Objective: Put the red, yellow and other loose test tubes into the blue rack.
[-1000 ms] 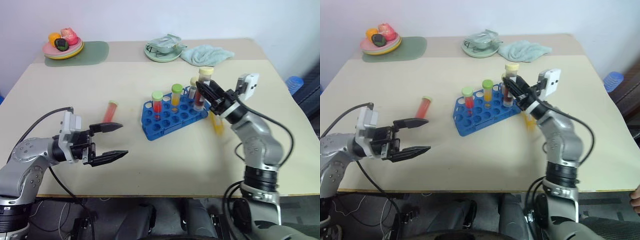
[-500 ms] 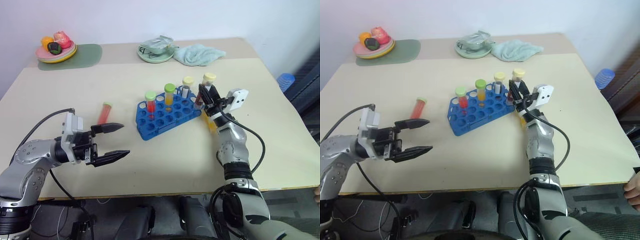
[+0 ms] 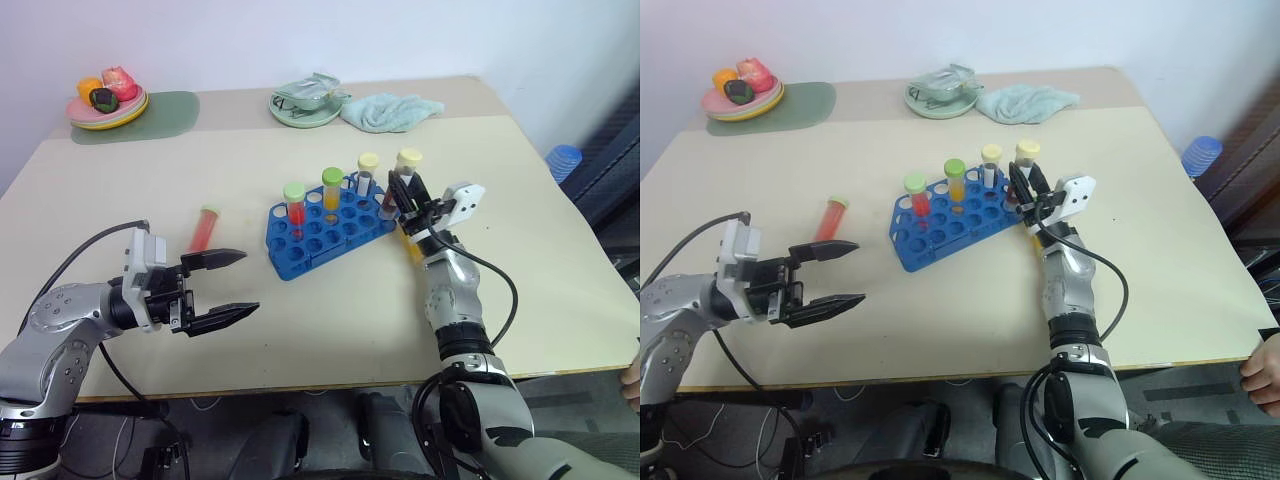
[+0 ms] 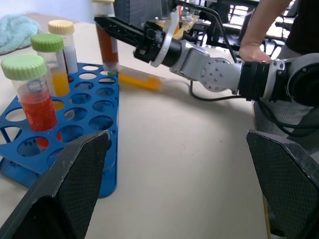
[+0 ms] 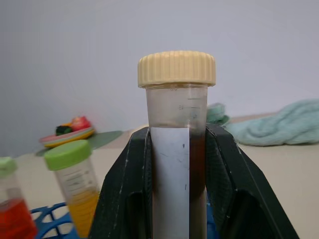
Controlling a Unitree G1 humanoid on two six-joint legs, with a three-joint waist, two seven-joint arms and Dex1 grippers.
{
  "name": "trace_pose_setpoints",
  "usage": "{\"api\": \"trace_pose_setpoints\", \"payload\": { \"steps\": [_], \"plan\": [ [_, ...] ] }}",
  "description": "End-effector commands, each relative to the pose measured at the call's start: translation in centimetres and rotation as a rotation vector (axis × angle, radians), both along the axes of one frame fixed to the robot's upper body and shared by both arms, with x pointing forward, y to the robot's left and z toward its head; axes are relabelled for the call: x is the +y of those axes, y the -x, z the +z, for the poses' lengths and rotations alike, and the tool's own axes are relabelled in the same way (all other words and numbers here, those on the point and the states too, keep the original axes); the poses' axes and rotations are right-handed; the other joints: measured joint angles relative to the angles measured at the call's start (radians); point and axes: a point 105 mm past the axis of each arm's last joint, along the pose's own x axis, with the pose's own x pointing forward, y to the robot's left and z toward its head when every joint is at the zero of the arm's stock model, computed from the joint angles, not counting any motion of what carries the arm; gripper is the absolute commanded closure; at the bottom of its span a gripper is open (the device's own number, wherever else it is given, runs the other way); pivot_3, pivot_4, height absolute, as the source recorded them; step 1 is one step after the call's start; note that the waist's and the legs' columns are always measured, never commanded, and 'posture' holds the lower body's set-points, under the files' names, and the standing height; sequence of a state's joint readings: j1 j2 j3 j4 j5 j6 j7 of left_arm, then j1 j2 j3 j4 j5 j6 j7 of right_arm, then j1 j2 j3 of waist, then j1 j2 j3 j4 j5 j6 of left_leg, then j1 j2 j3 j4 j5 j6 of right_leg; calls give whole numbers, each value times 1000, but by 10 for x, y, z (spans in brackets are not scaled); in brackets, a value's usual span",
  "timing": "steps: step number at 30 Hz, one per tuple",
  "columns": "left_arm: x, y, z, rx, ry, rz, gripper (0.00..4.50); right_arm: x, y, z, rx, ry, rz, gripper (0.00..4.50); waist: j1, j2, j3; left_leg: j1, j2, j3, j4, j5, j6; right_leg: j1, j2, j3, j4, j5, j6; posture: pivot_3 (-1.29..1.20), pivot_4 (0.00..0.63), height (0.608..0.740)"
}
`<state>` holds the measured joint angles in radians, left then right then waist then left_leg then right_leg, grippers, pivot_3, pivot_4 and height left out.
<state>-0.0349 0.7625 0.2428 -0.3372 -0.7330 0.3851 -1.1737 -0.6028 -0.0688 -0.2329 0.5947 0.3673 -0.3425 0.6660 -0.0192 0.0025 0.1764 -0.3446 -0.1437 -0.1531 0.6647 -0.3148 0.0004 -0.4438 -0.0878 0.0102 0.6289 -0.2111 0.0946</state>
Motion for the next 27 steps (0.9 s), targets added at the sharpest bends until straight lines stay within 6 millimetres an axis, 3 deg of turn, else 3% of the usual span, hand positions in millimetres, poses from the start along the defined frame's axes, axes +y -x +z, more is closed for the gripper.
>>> {"api": "trace_pose_setpoints", "payload": {
  "steps": [1,16,20,23,27],
  "plan": [
    [-4,4,10,-49,11,-15,0,6,-2,-2,13,3,23,3686,0,0,0,0,0,1,0,0,0,0,0,1,0,0,0,0,150,740],
    [-7,2,9,-54,34,16,0,1,-5,-21,4,123,-59,3686,0,0,0,5,4,11,-2,-1,1,0,5,9,0,1,-1,0,150,740],
    [-6,1,7,-53,39,22,0,-1,0,-18,-49,169,-103,1777,0,0,0,5,4,11,-2,-2,1,0,6,9,0,1,-1,0,150,740],
    [-4,2,3,-51,41,26,0,-8,2,-5,-122,274,-229,368,0,0,0,5,5,11,-2,-2,1,0,6,9,0,1,-1,0,150,740],
    [-4,3,-1,-48,44,24,0,-16,11,19,-210,394,-350,368,4,0,0,4,4,12,-2,-2,0,-2,7,10,0,1,-1,0,150,740]
  ]
}}
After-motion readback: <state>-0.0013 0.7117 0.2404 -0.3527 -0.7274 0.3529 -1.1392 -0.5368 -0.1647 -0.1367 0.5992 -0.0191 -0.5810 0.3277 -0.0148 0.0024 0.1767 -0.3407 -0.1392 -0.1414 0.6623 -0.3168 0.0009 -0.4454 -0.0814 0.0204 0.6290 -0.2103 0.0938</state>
